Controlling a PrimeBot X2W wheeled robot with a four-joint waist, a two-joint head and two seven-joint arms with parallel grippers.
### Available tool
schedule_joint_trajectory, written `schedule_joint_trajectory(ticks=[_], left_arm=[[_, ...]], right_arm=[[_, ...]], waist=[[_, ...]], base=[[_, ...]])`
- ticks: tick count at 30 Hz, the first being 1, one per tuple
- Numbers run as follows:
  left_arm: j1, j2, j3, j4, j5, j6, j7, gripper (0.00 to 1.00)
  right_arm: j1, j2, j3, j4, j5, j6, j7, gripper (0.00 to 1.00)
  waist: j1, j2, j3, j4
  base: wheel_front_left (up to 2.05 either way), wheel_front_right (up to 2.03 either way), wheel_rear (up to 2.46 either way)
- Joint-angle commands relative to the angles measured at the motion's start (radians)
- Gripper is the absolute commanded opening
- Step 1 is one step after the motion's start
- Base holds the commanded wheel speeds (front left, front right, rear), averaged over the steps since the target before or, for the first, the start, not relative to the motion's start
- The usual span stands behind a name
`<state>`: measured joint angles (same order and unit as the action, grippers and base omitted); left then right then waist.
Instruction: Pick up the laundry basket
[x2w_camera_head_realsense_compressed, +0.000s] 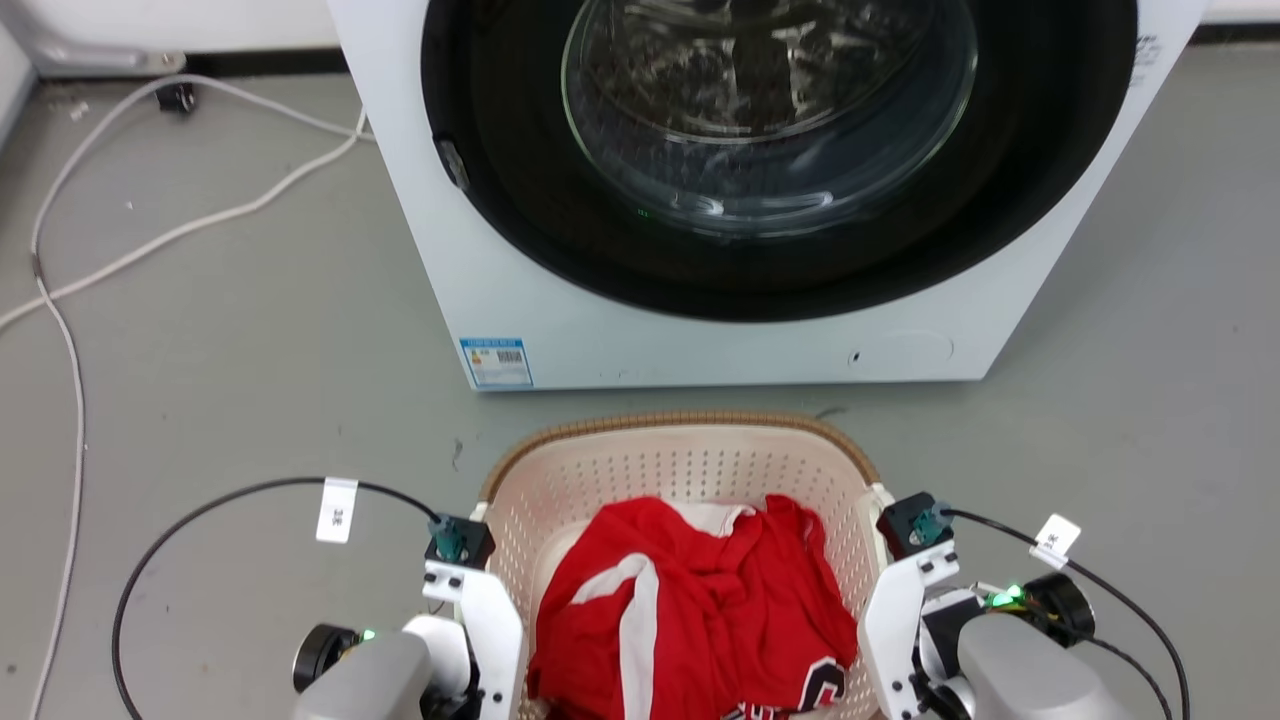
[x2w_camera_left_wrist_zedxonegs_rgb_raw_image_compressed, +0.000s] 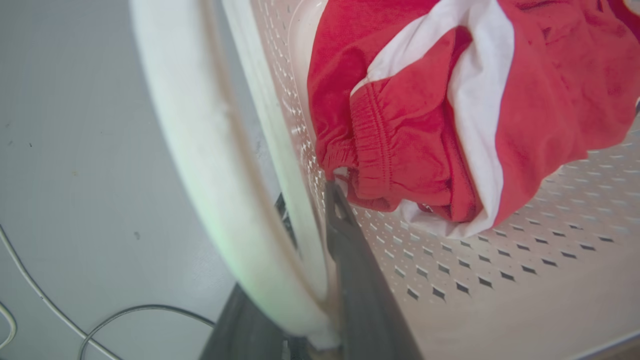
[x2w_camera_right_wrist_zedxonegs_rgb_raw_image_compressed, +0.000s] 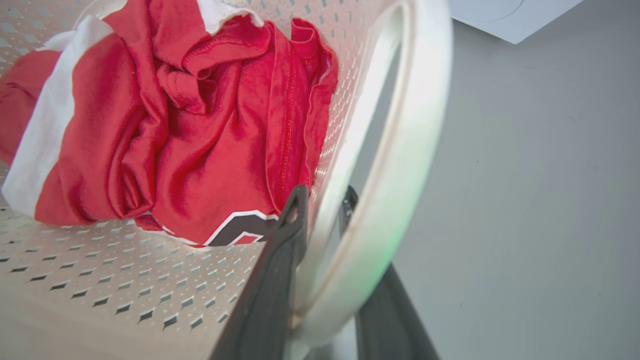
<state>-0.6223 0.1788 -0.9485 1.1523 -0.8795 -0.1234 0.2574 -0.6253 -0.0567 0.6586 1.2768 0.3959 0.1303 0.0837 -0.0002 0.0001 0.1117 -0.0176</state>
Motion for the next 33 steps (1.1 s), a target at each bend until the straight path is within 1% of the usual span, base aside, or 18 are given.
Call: schedule_joint_trajectory(ticks=[1,5,12,22,33], left_arm=[[0.017,-0.001,-0.012,-0.007,-0.009,-0.011,-0.001,0.0],[0.041,0.005,-0.035,-0.003,-0.035,-0.011,0.005,0.0],[0.058,0.008,-0.063,0.0,-0.067,-0.011,0.005,0.0],[0.067,0.011,-0.105,0.014,-0.104,-0.01,-0.005,0.0],[0.066,0.014,-0.139,0.025,-0.142,-0.01,-0.013,0.0]], right_arm=[[0.017,-0.002,0.018,-0.011,0.014,0.001,0.007,0.0],[0.044,-0.006,0.057,-0.022,0.053,0.002,0.025,0.0],[0.064,-0.015,0.105,-0.034,0.112,0.002,0.045,0.0],[0.088,-0.03,0.17,-0.035,0.191,0.002,0.054,0.0],[0.084,-0.041,0.226,-0.028,0.253,0.002,0.049,0.0]], waist=[[0.0002,-0.0001,-0.043,-0.005],[0.0002,-0.0001,-0.082,-0.014],[0.0002,-0.0001,-0.108,-0.021],[0.0002,-0.0001,-0.131,-0.023],[0.0002,-0.0001,-0.141,-0.022]], base=[[0.0,0.0,0.0],[0.0,0.0,0.0],[0.0,0.0,0.0],[0.0,0.0,0.0],[0.0,0.0,0.0]])
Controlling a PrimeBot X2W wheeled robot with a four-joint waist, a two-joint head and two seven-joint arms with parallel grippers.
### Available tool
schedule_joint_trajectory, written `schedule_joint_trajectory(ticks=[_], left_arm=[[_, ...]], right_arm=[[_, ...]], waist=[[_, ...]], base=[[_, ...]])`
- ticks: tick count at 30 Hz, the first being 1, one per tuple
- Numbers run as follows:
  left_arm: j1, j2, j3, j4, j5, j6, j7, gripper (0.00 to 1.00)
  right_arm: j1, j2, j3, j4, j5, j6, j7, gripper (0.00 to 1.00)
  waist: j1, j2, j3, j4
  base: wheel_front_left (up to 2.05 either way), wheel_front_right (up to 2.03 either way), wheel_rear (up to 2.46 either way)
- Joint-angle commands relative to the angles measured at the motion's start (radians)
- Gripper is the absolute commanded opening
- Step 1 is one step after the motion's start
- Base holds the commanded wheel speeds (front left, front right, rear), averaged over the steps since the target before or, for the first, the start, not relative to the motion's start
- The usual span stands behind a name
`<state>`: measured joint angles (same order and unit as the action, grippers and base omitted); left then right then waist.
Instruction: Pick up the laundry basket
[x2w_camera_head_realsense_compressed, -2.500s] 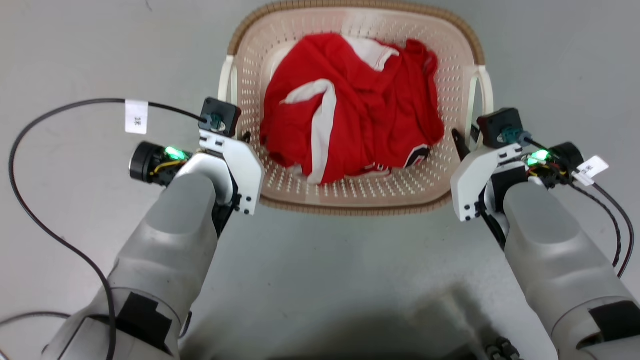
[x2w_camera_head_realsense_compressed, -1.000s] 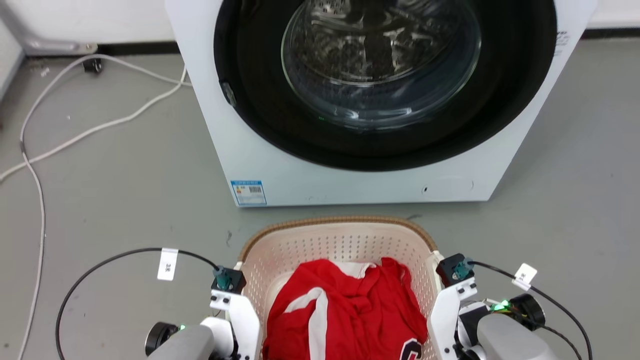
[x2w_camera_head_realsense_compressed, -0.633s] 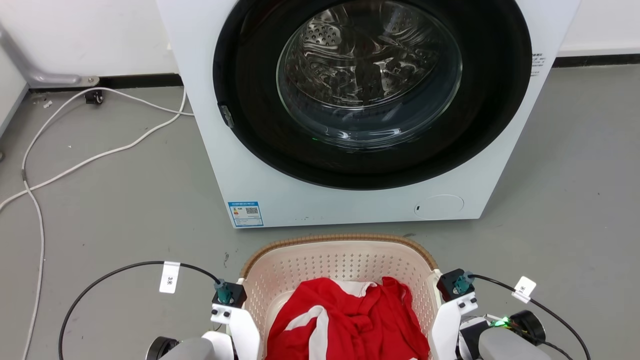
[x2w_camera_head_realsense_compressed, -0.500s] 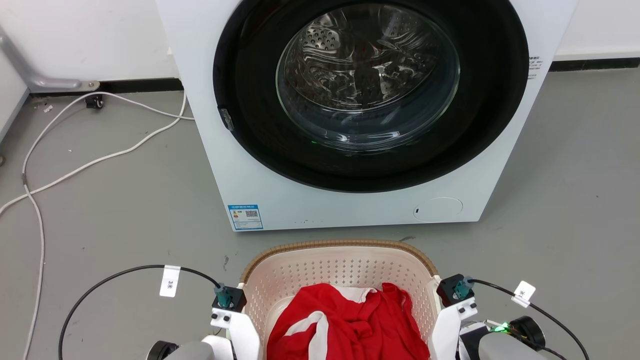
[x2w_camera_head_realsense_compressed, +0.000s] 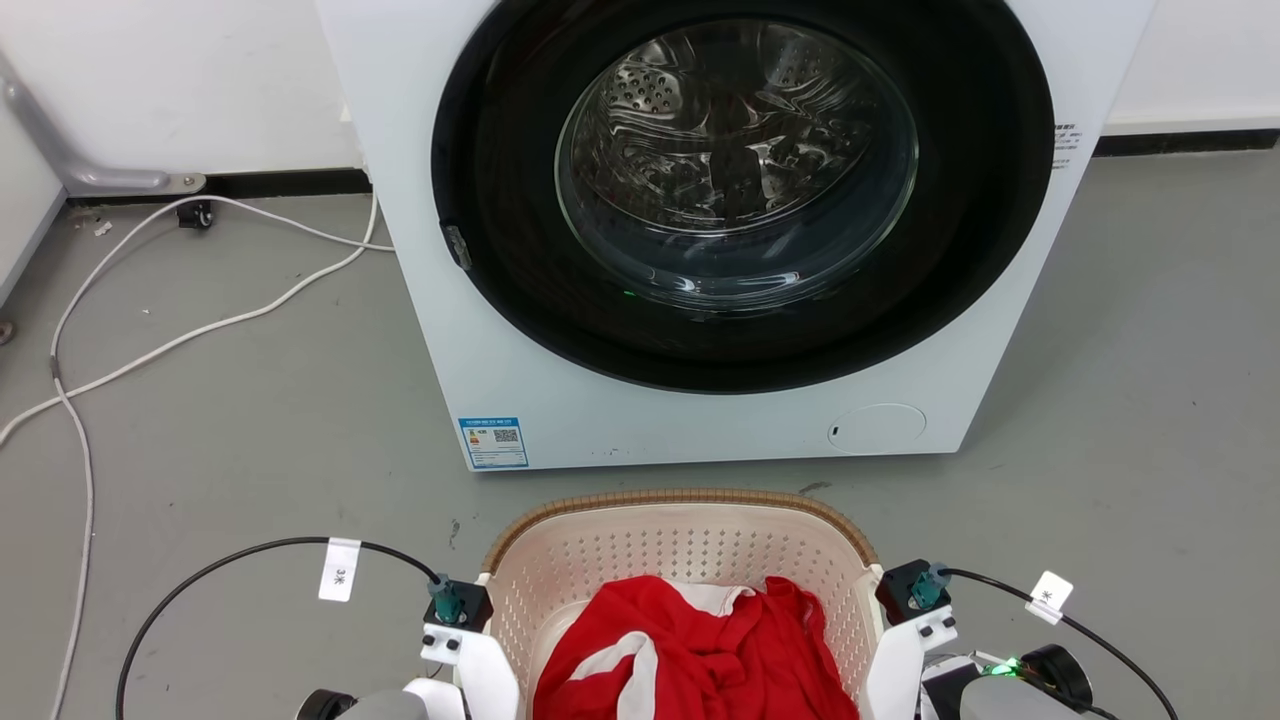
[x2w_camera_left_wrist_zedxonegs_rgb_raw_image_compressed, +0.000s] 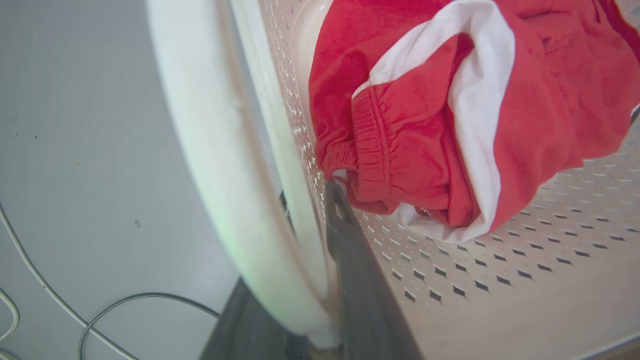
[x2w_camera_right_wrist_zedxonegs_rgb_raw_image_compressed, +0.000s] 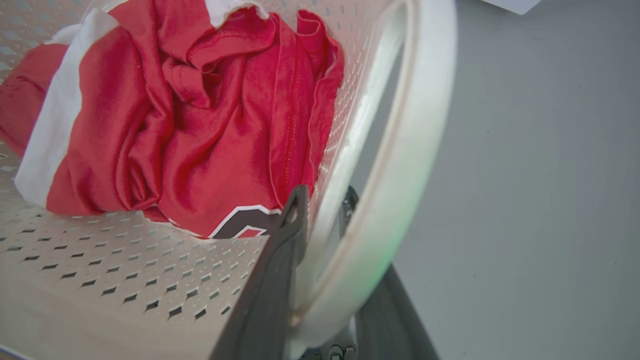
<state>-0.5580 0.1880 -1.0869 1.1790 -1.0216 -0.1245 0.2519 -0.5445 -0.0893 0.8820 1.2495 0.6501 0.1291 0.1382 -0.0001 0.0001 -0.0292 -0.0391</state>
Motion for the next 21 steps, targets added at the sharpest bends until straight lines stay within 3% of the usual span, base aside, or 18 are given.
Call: schedule_joint_trajectory(ticks=[1,21], left_arm=[[0.001,0.006,-0.005,-0.001,-0.001,-0.009,-0.009,0.0],[-0.011,0.007,-0.061,0.013,-0.051,-0.009,-0.034,0.0]], right_arm=[[0.002,-0.009,0.007,0.0,0.003,0.003,-0.005,0.0],[-0.011,-0.018,0.081,0.015,0.086,0.003,-0.015,0.0]], waist=[[0.0001,-0.0001,0.0,0.0],[0.0001,-0.0001,-0.008,0.002]], base=[[0.0,0.0,0.0],[0.0,0.0,0.0]])
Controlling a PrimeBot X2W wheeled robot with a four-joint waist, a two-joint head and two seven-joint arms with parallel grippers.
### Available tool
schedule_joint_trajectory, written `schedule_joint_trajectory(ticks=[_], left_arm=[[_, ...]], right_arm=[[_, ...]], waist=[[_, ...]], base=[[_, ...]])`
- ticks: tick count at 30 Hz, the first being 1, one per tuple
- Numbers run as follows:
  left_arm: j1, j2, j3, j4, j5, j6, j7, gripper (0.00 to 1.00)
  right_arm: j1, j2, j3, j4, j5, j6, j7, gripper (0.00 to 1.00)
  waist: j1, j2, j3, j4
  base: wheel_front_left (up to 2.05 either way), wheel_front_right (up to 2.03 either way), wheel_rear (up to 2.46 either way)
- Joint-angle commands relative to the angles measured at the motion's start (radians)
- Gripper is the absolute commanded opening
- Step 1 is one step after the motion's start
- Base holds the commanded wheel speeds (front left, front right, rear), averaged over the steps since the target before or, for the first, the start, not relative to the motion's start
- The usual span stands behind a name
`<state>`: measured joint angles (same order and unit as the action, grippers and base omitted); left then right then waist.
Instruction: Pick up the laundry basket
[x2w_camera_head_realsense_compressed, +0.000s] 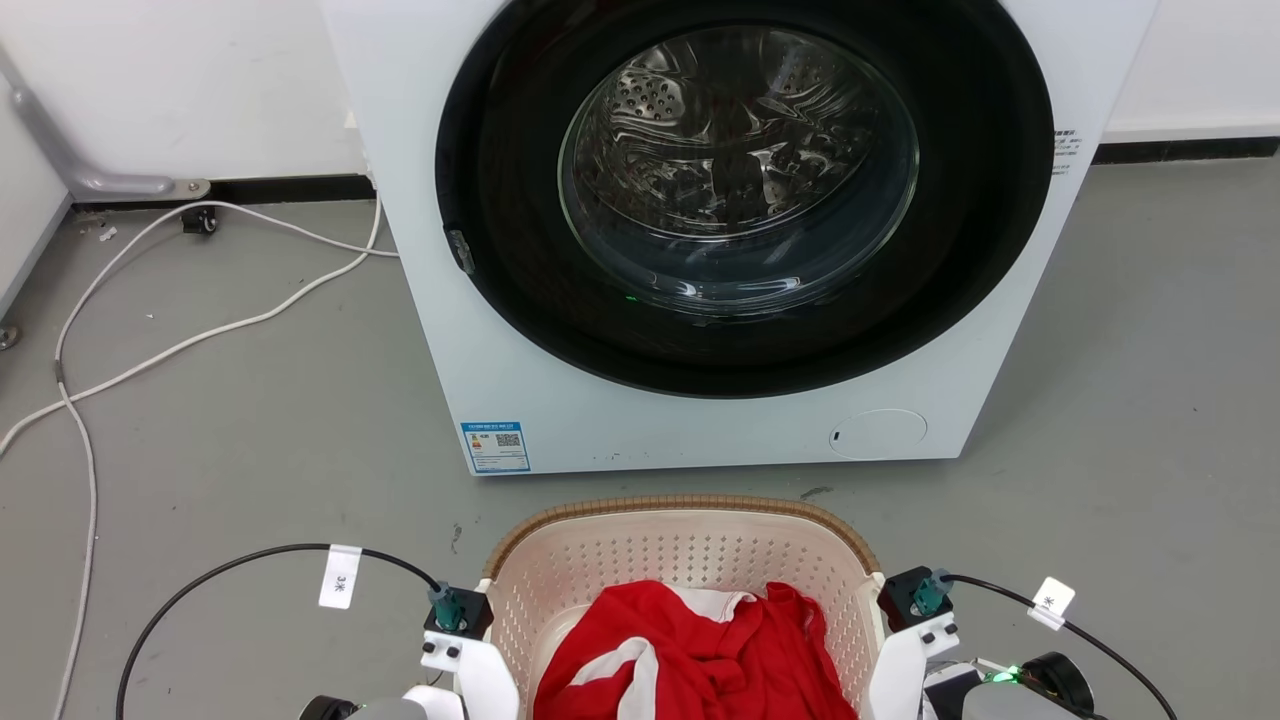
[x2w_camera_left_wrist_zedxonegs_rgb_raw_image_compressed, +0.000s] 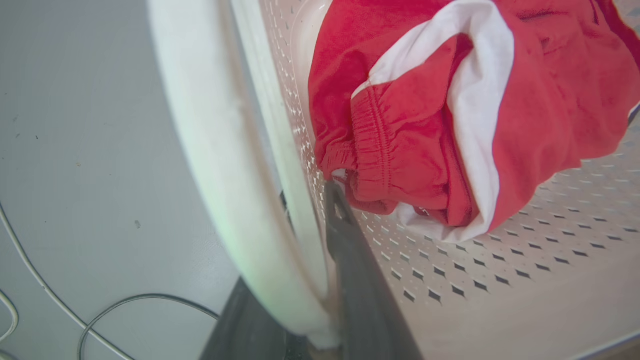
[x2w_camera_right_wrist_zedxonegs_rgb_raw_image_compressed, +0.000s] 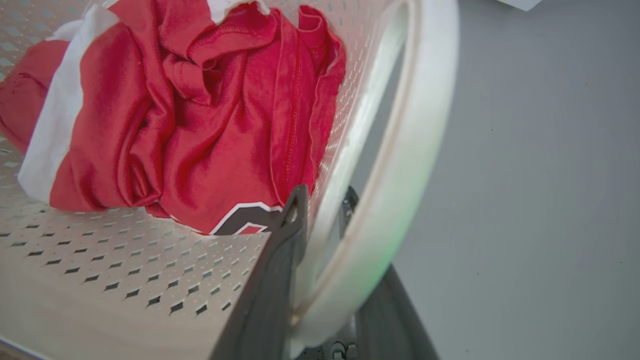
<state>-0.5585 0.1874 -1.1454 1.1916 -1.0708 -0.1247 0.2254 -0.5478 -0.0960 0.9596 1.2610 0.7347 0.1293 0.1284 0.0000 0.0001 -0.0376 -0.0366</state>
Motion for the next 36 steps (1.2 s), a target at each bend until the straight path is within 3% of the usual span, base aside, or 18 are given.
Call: schedule_joint_trajectory(ticks=[1,36], left_arm=[[-0.011,0.007,-0.005,0.001,-0.005,-0.009,-0.008,0.0],[-0.021,0.011,-0.076,0.018,-0.071,-0.009,-0.031,0.0]], right_arm=[[-0.008,-0.012,0.006,0.004,0.004,0.002,-0.006,0.0],[-0.023,-0.01,0.103,0.019,0.1,0.002,-0.029,0.0]], waist=[[0.0,-0.0001,0.0,0.0],[0.0,-0.0001,0.005,-0.006]], base=[[0.0,0.0,0.0],[0.0,0.0,0.0]])
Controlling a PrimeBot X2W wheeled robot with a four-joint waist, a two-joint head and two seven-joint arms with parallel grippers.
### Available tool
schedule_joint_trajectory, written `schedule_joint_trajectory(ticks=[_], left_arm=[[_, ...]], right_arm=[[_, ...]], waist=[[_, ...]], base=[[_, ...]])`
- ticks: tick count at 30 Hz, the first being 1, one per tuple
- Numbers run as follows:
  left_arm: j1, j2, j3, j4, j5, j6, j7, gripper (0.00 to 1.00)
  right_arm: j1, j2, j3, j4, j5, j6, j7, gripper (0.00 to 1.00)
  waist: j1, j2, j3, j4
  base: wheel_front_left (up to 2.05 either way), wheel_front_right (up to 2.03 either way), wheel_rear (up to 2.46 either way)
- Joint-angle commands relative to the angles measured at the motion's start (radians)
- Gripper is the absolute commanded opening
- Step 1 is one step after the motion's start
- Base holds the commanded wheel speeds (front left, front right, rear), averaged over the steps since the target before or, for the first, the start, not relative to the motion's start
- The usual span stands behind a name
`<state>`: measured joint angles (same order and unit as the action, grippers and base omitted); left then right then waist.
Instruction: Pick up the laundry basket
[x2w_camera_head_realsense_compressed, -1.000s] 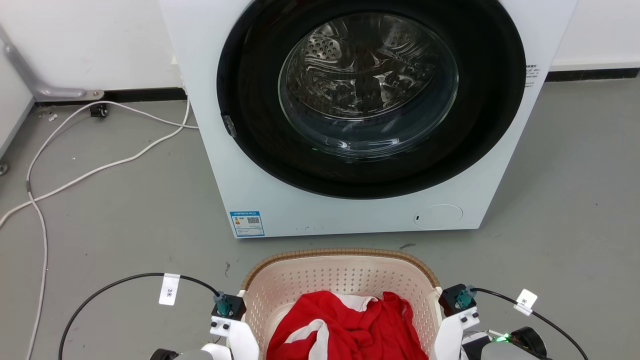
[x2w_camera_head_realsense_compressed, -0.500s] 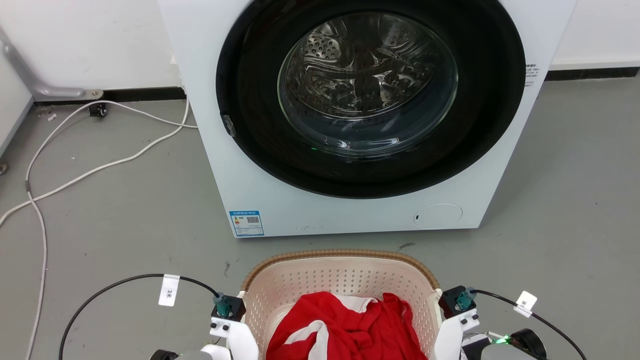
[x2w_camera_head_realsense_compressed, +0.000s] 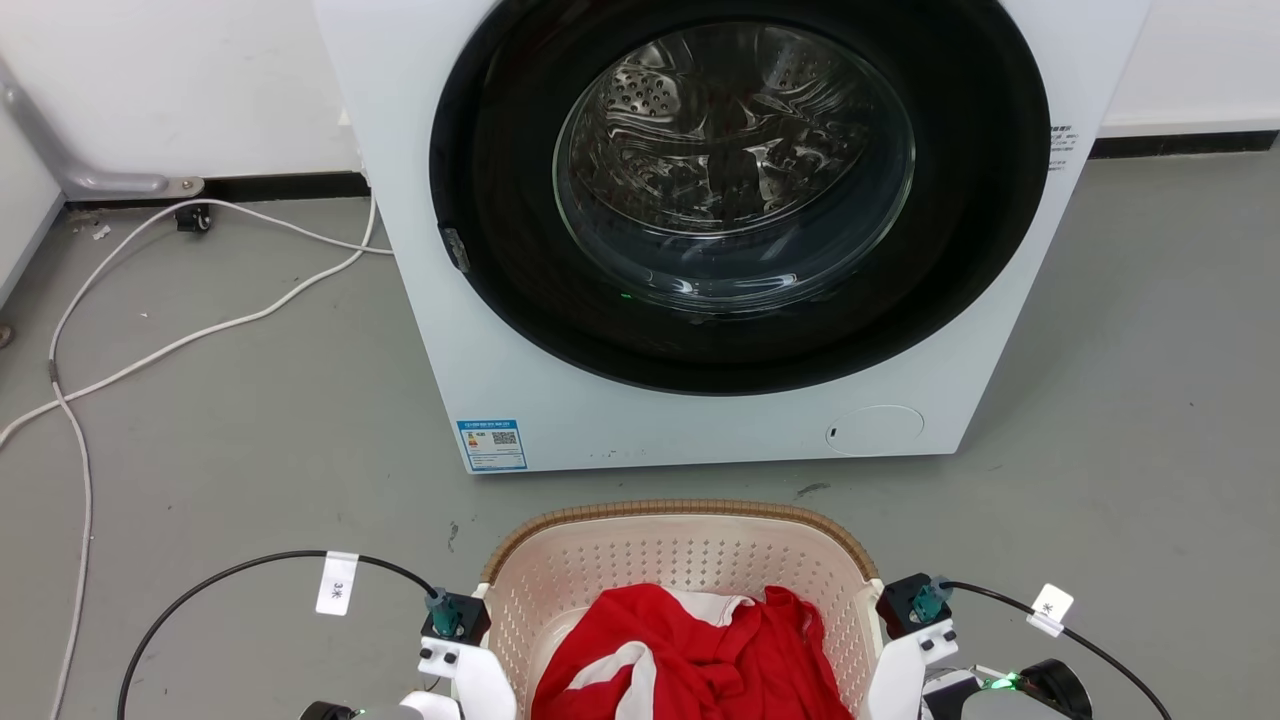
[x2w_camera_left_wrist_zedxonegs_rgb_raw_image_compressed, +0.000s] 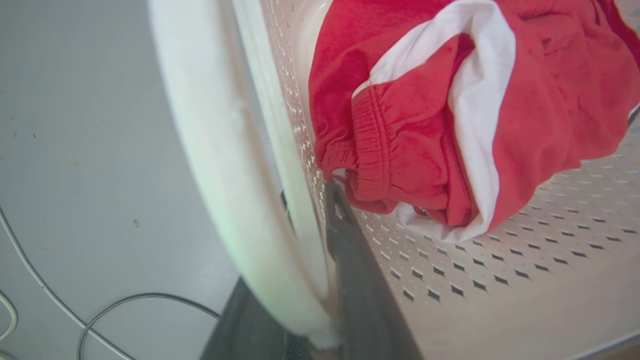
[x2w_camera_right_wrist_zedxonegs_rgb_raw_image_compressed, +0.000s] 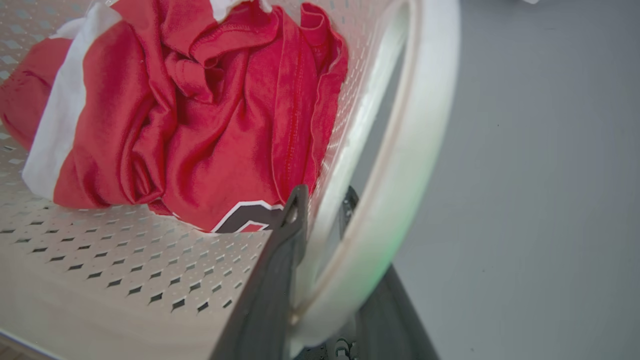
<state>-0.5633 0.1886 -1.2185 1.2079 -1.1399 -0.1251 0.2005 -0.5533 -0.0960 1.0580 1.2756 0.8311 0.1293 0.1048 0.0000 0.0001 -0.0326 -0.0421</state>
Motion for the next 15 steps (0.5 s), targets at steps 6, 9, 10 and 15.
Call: schedule_joint_trajectory(ticks=[6,9,10,15], left_arm=[[-0.016,0.011,-0.011,0.003,-0.009,-0.008,-0.009,0.0],[-0.016,0.011,-0.013,0.003,-0.012,-0.007,-0.009,0.0],[-0.016,0.011,-0.015,0.003,-0.014,-0.007,-0.009,0.0],[-0.017,0.011,-0.02,0.004,-0.018,-0.007,-0.01,0.0]], right_arm=[[-0.018,-0.009,0.017,0.006,0.015,0.002,-0.006,0.0],[-0.018,-0.01,0.02,0.007,0.02,0.002,-0.007,0.0],[-0.018,-0.01,0.023,0.007,0.021,0.002,-0.006,0.0],[-0.02,-0.011,0.033,0.008,0.03,0.002,-0.009,0.0]], waist=[[0.0,-0.0001,0.0,-0.001],[0.0,-0.0001,-0.001,-0.001],[0.0,-0.0001,-0.001,0.0],[0.0,-0.0001,-0.003,0.0]], base=[[0.0,0.0,0.0],[0.0,0.0,0.0],[0.0,0.0,0.0],[0.0,0.0,0.0]])
